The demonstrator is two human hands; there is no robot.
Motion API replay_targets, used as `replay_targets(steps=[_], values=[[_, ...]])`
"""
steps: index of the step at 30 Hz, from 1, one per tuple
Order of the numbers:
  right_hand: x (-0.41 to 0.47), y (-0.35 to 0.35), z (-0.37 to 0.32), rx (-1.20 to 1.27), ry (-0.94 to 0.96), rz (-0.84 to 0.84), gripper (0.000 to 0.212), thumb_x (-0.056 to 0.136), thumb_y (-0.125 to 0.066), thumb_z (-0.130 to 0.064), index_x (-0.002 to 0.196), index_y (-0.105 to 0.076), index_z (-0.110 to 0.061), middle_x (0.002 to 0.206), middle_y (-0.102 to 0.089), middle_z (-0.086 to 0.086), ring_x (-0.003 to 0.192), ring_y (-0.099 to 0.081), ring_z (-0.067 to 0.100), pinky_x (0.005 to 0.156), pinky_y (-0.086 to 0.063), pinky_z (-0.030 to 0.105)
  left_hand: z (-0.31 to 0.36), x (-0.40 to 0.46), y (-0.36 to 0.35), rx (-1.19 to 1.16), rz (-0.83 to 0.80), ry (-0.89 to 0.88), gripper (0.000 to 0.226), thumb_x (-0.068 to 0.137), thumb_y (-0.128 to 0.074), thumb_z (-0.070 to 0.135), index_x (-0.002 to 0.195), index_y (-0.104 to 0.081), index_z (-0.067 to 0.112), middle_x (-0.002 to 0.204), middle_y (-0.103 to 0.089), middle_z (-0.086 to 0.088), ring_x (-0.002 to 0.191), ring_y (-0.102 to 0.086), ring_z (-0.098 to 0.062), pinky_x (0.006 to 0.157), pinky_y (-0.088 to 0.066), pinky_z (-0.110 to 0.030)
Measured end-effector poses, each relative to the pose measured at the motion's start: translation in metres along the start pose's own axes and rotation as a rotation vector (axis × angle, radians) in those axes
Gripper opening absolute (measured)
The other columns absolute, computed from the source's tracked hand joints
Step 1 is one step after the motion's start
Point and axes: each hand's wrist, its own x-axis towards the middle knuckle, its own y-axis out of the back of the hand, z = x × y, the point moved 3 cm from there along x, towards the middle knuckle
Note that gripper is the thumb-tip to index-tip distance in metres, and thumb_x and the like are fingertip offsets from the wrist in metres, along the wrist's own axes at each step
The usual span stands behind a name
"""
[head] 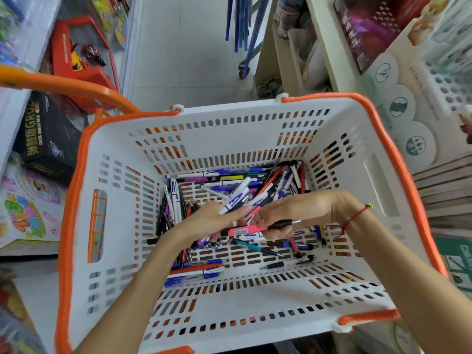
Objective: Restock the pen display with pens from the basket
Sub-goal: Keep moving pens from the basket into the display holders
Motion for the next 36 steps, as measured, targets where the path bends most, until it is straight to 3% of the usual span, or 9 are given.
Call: replay_targets(steps=[3, 7, 9, 12, 15, 17, 24, 32, 36], values=[[-0.024, -0.002, -0.007, 0.016, -0.004, 0.123, 0.021, 0.1, -0.05, -0.018, 0.104, -0.056, 0.002, 0.077, -0.057, 0.001, 0.058, -0.041, 0.01, 0.059, -0.037, 0.019, 0.021, -0.015, -0.006, -0.023, -0.062, 0.024, 0.05, 0.081, -0.051, 0.069, 0.082, -0.059, 0.02, 0.054, -0.043, 0.003, 0.047, -0.041, -0.01, 0.055, -0.042, -0.021], [-0.067, -0.004, -0.005, 0.156, -0.03, 0.395, 0.013, 0.083, -0.069, -0.019, 0.08, -0.061, -0.01, 0.072, -0.07, -0.003, 0.049, -0.049, 0.005, 0.05, -0.039, 0.013, 0.056, -0.034, -0.01, -0.003, -0.129, -0.04, 0.042, 0.086, -0.057, 0.061, 0.087, -0.069, 0.02, 0.047, -0.052, 0.009, 0.043, -0.04, -0.007, 0.062, -0.042, -0.024], [-0.099, -0.005, 0.003, 0.199, -0.014, 0.57, 0.014, 0.082, -0.073, -0.018, 0.076, -0.063, -0.011, 0.062, -0.065, -0.003, 0.048, -0.049, 0.004, 0.05, -0.039, 0.014, 0.077, -0.041, -0.016, 0.029, -0.162, -0.083, 0.055, 0.076, -0.068, 0.066, 0.102, -0.071, 0.017, 0.072, -0.068, -0.008, 0.054, -0.053, -0.011, 0.078, -0.051, -0.035], [-0.146, -0.019, 0.015, 0.329, 0.062, 0.724, 0.014, 0.085, -0.071, -0.015, 0.074, -0.065, -0.01, 0.059, -0.062, -0.003, 0.048, -0.051, 0.004, 0.047, -0.04, 0.013, 0.112, -0.049, -0.035, 0.08, -0.154, -0.08, 0.09, 0.063, -0.074, 0.073, 0.131, -0.056, 0.017, 0.125, -0.059, -0.022, 0.109, -0.063, -0.025, 0.103, -0.045, -0.043], [-0.184, -0.036, 0.027, 0.634, 0.248, 0.85, 0.017, 0.091, -0.065, -0.011, 0.075, -0.068, -0.009, 0.06, -0.062, 0.0, 0.047, -0.054, 0.003, 0.046, -0.044, 0.012, 0.158, -0.052, -0.058, 0.119, -0.187, -0.184, 0.051, 0.086, -0.066, 0.05, 0.117, -0.064, 0.011, 0.071, -0.065, -0.002, 0.054, -0.055, -0.005, 0.055, -0.044, -0.017], [-0.203, -0.042, 0.034, 0.804, 0.347, 0.972, 0.01, 0.089, -0.067, -0.014, 0.081, -0.068, -0.008, 0.063, -0.063, 0.001, 0.048, -0.057, 0.003, 0.048, -0.047, 0.011, 0.185, -0.056, -0.075, 0.081, -0.257, -0.228, 0.038, 0.09, -0.064, 0.046, 0.108, -0.069, 0.013, 0.078, -0.071, -0.006, 0.046, -0.04, -0.007, 0.045, -0.035, -0.017], [-0.251, -0.054, 0.027, 1.077, 0.601, 1.398, 0.018, 0.098, -0.055, -0.021, 0.111, -0.065, -0.015, 0.059, -0.055, -0.008, 0.045, -0.049, 0.0, 0.044, -0.038, 0.008, 0.254, -0.057, -0.113, -0.123, -0.27, -0.348, 0.025, 0.091, -0.064, 0.039, 0.093, -0.067, 0.014, 0.067, -0.061, -0.002, 0.043, -0.038, -0.006, 0.041, -0.033, -0.018], [-0.294, -0.083, 0.036, 1.042, 0.641, 1.808, 0.013, 0.102, -0.048, -0.016, 0.099, -0.057, -0.007, 0.078, -0.064, 0.005, 0.058, -0.064, 0.005, 0.056, -0.044, 0.021, 0.299, -0.052, -0.164, -0.163, -0.328, -0.413, 0.019, 0.087, -0.069, 0.037, 0.079, -0.066, 0.02, 0.057, -0.052, 0.003, 0.041, -0.038, -0.006, 0.042, -0.031, -0.02], [-0.313, -0.097, 0.055, 0.994, 0.577, 2.037, 0.005, 0.101, -0.049, -0.014, 0.1, -0.053, -0.01, 0.073, -0.065, 0.004, 0.058, -0.064, 0.004, 0.052, -0.047, 0.018, 0.315, -0.054, -0.19, -0.076, -0.411, -0.466, 0.029, 0.088, -0.068, 0.04, 0.109, -0.07, 0.02, 0.058, -0.056, 0.012, 0.051, -0.049, -0.011, 0.058, -0.043, -0.025]])
